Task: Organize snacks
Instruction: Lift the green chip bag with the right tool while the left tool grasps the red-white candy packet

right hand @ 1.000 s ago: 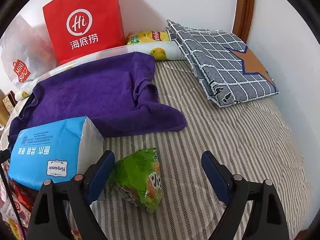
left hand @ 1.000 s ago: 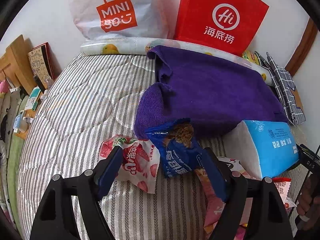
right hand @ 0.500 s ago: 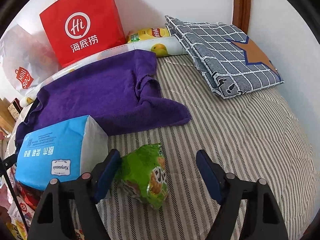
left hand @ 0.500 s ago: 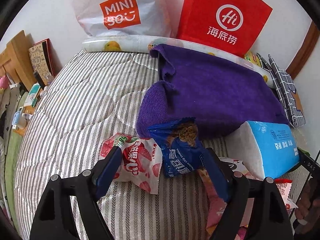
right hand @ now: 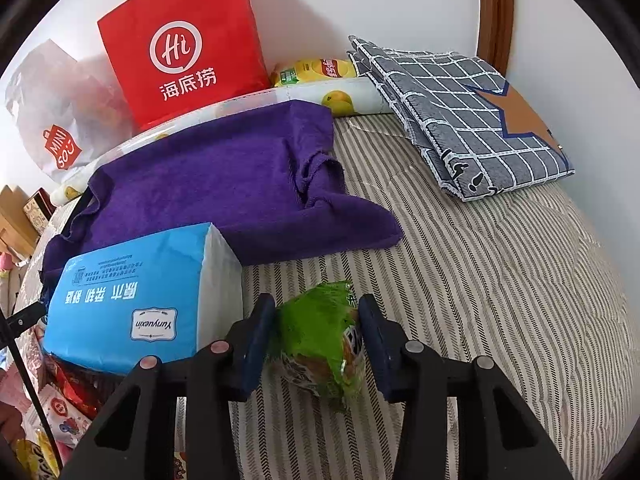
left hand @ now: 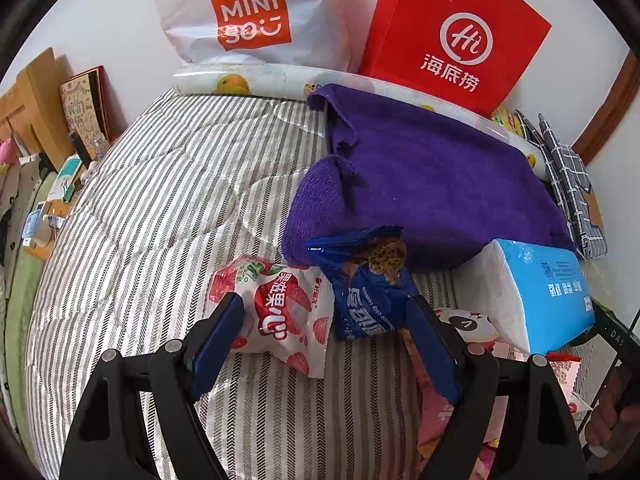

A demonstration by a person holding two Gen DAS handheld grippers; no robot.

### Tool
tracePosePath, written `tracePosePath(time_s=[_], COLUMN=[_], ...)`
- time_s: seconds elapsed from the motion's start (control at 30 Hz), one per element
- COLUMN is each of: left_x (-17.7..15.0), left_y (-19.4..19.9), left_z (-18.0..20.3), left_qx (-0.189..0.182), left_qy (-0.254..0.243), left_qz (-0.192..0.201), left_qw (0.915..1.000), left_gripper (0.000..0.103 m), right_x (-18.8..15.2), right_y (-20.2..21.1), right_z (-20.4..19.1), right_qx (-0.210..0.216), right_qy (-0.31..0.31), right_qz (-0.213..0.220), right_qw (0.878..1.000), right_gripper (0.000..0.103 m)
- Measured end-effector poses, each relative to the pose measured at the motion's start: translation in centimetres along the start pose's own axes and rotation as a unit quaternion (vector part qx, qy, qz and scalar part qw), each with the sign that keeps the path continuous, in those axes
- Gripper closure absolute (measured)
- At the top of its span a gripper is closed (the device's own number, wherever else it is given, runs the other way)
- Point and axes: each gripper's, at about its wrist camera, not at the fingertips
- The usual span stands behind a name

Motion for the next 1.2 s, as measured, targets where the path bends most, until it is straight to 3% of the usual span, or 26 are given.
tracePosePath(time_s=[0.53,0.77,0.83,1.2], left_x=[-0.6,-0.9,-1.0,-1.3], left_y=[1.8,2.7,2.8,1.8], left_z=[-0.2,-1.2,-1.6,-2.6], left_qx=[-0.006,0.004,0.007,0.042], left_qy=[0.014,0.023,0.027,0.024], left_qz=[-0.003,-0.001,-0.002,-0.013], left_qw=[0.9999,0.9997,0.9996,0.9988], left_gripper=[0.021,0.021,0.021,0.021], right_x=[-1.1,-1.8,-1.8,-2.2], right_y=[2.8,2.0,1.3,1.0], right_z=[0.4,-0.1,-0.2,0.1], right_qx=[0.018,0.025,0.023,0.030], right_qy=[0.013,0.026,0.023,0.024], right_qz=[0.011,-0.004,-0.010,0.000], right_qw=[1.000,0.999,0.999,0.999], right_gripper=[0.063,0.061,0.054,0.058])
Point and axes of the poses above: each gripper's, at about its wrist camera, not at the fingertips, and y roughly against the way its jaws point, z to its right, x to its top, and after that the axes turned 5 degrees about y, right-handed
